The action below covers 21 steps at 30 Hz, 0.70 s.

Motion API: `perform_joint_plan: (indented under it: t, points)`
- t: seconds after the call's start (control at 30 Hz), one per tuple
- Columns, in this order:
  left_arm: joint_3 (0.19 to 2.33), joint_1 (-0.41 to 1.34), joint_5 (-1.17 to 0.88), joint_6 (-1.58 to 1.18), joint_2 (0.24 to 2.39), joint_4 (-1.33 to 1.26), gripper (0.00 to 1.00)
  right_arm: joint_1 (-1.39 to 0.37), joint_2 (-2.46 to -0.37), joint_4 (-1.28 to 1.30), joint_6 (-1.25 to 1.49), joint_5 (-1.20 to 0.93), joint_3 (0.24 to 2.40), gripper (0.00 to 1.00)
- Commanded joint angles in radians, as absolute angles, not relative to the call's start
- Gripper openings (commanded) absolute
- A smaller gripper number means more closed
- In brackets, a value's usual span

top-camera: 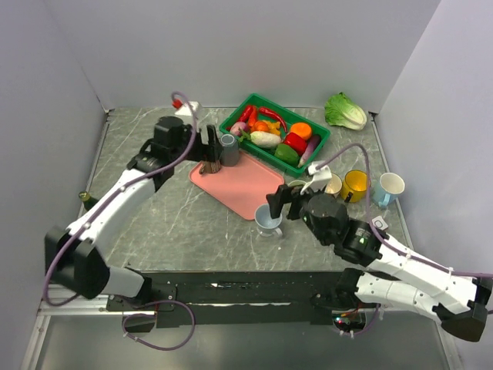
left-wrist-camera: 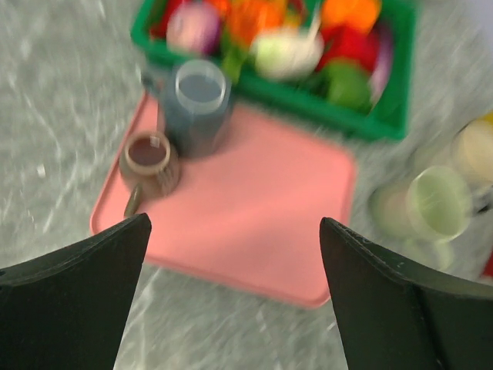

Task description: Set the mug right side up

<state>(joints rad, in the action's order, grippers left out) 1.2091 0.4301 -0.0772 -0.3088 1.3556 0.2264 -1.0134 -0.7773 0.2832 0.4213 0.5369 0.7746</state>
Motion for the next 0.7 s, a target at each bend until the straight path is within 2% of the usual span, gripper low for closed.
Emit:
perform_joint_plan:
  t: [0.0, 0.2, 0.37, 0.5, 0.53, 0.67]
  points:
    - [1.224, 0.43, -0.118, -0.172, 1.454, 0.362, 0.96, -0.913, -0.819, 0.386, 0.431, 0.493, 0.876, 1.0]
    - [1.253, 0.4, -0.046, -0.164, 1.575, 0.342, 0.99, -0.712, -0.819, 0.4, 0.469, 0.305, 0.873, 1.0]
    - [1.33, 0.39, -0.018, -0.143, 1.71, 0.38, 0.92, -0.655, -0.821, 0.437, 0.463, 0.255, 0.885, 1.0]
    - [1.356, 0.37, -0.038, -0.152, 1.79, 0.356, 0.79, -0.632, -0.813, 0.445, 0.46, 0.239, 0.882, 1.0]
    - [1.373, 0.365, -0.046, -0.156, 1.802, 0.348, 0.73, -0.63, -0.811, 0.445, 0.46, 0.238, 0.882, 1.0]
    - [1.417, 0.354, -0.048, -0.172, 1.853, 0.35, 0.61, -0.626, -0.805, 0.431, 0.462, 0.226, 0.864, 1.0]
